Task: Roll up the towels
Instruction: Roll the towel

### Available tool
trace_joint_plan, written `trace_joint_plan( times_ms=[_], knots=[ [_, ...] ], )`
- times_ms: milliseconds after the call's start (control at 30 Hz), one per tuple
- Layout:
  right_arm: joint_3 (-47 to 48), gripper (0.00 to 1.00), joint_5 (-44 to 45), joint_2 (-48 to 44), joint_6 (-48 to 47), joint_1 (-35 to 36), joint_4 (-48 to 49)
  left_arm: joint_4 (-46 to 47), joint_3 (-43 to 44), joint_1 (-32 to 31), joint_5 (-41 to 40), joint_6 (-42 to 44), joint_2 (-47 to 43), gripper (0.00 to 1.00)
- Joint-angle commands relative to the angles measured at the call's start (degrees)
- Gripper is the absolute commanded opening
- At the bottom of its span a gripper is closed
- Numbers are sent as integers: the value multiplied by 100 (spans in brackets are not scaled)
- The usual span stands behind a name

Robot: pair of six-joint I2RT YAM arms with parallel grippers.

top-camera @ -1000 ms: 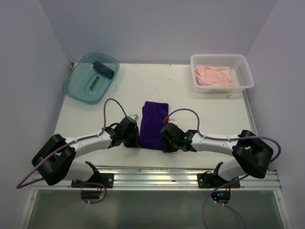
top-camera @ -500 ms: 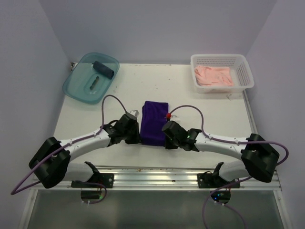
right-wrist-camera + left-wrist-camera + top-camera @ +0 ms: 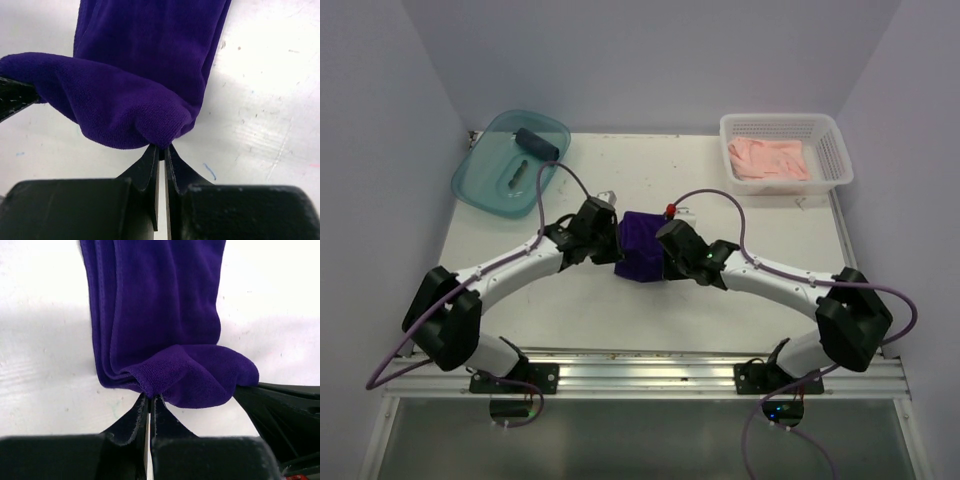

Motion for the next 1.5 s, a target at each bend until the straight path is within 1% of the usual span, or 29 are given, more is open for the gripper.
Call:
trace_joint_plan(
  times_ms=[0, 200, 367, 533, 667, 767, 867, 900, 933, 1067, 1167, 1267, 1367, 1467],
  knots=[
    [465, 0, 4, 330, -325, -272, 145, -22, 484, 259, 44, 303, 336, 0],
    [817, 0, 47, 874, -440, -528, 216, 49, 906, 628, 291, 531, 1074, 0],
    [976, 0, -76, 1191, -448, -713, 304, 154, 1073, 752, 441, 619, 1478, 0],
    [1038, 0, -103, 1253, -501, -757, 304, 154, 1187, 752, 424, 637, 1532, 0],
    [1055, 0, -146, 1253, -527, -766, 286, -21, 1249, 752, 371, 681, 1506, 0],
    [986, 0, -190, 1166, -492, -766, 268, -66, 1109, 752, 475, 646, 1331, 0],
    [705, 0, -453, 841, -413, -757, 286, 14, 714, 735, 818, 593, 883, 0],
    [399, 0, -689, 431, -326, -670, 234, -82, 321, 691, 967, 558, 421, 0],
    [396, 0, -691, 427, -325, -669, 233, -83, 317, 691, 968, 558, 416, 0],
    [37, 0, -700, 7, -80, -284, 67, -232, -296, 603, 1161, 505, -154, 0],
    [-157, 0, -604, -73, 130, 33, -56, -311, -648, 533, 1197, 444, -365, 0],
    [-394, 0, -586, -223, 342, 139, -39, -259, -999, 454, 1232, 330, -567, 0],
    [-448, 0, -411, -390, 387, 140, -65, -276, -1071, 445, 1180, 277, -673, 0],
    [-264, 0, -173, -434, 229, 140, -206, -285, -897, 445, 1039, 277, -709, 0]
  ],
)
